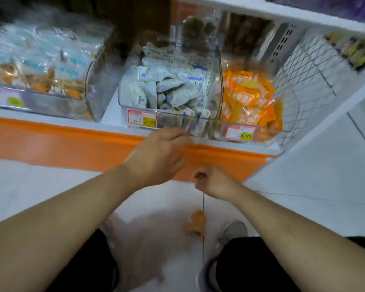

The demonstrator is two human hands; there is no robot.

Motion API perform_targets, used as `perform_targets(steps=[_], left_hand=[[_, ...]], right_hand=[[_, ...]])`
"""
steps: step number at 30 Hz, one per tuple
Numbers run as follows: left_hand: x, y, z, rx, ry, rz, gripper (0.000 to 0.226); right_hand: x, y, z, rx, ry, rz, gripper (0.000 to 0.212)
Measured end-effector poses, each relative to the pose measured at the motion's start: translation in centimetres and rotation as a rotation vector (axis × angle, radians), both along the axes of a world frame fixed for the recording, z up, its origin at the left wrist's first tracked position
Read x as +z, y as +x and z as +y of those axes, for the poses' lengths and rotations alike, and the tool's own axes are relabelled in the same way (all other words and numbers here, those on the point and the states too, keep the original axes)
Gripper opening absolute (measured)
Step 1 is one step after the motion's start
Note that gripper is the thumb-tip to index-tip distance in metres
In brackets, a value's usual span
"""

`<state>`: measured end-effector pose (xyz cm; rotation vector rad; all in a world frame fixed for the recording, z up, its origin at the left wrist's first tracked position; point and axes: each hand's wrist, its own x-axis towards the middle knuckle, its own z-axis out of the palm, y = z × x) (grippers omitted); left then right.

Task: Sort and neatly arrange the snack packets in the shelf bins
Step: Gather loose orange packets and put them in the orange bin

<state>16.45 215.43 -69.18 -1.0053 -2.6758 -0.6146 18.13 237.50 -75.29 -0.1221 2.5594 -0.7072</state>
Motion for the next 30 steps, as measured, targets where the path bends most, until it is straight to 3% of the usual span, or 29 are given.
perform_targets(steps=[6, 9, 11, 13, 17, 19, 21, 22, 28, 30], left_hand=[[-13.1, 4.5, 0.0, 0.110, -0.065, -0.534, 0.052], [-18.2, 5.3, -0.2, 0.142, -0.095, -0.670, 0.052], [-20.6, 5.1, -0.3, 0.169, -0.086, -0.737, 0.051], [-22.1, 4.7, -0.3, 0.200, -0.049, -0.783, 0.053], [-23.5, 4.4, -0.2, 0.215, 0.028, -0.825, 0.047], [-23.5, 4.5, -0.2, 0.231, 0.050, -0.842, 0.044], [-22.6, 4.4, -0.3, 0.261, 0.063, -0.865, 0.041], [-21.9, 4.2, -0.2, 0.271, 0.062, -0.877, 0.040], [-12.6, 2.2, 0.8, 0.244, 0.069, -0.952, 0.065], [-7.8, 1.3, 1.1, 0.191, 0.048, -0.951, 0.060]], right_hand=[[-12.2, 4.9, 2.2, -0.227, 0.013, -0.245, 0.054], [-17.2, 5.7, 2.8, -0.355, -0.011, -0.397, 0.084], [-19.7, 5.8, 2.2, -0.351, 0.112, -0.360, 0.106], [-22.5, 6.0, 1.8, -0.326, 0.234, -0.321, 0.111], [-24.3, 6.6, 1.4, -0.246, 0.395, -0.239, 0.091], [-23.6, 6.4, 1.3, -0.216, 0.307, -0.281, 0.063], [-22.6, 5.6, 1.5, -0.184, 0.166, -0.320, 0.022], [-21.8, 5.1, 1.6, -0.166, 0.086, -0.343, 0.013], [-9.5, -0.1, 1.2, -0.121, -0.235, -0.280, 0.011], [-3.3, -1.3, 1.1, -0.068, -0.302, -0.235, 0.010]])
